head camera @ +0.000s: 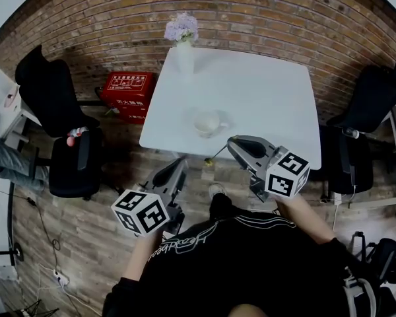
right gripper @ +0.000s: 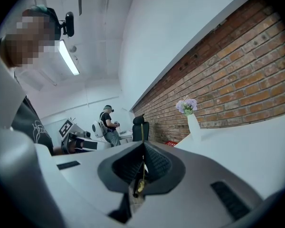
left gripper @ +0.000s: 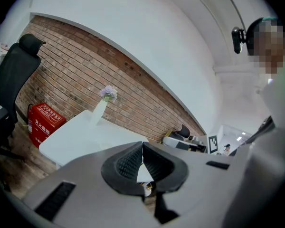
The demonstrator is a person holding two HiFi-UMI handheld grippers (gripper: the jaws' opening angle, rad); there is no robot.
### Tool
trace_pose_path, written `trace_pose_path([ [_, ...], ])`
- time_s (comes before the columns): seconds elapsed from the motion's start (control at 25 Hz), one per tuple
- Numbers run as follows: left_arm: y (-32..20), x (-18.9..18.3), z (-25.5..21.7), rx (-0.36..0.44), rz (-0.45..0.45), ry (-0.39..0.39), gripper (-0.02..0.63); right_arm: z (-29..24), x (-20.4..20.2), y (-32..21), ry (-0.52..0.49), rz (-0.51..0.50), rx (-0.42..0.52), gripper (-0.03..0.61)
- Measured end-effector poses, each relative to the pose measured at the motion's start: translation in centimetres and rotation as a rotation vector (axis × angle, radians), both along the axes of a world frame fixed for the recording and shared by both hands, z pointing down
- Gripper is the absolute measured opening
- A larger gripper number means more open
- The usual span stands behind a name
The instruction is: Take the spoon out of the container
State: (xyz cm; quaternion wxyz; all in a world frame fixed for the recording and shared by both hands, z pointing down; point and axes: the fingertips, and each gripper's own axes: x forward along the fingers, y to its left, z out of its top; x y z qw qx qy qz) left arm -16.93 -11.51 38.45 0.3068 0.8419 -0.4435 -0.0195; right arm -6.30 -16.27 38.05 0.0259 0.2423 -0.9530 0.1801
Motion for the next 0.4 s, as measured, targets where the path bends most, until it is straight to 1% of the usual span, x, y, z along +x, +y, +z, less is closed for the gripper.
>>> trace_pose_path([
  [0.4, -1.0, 0.3, 0.9, -0.020, -0.003, -0.003, 0.005, 0.3, 0.4, -1.4, -0.024, 0.003, -0.019, 0.000],
])
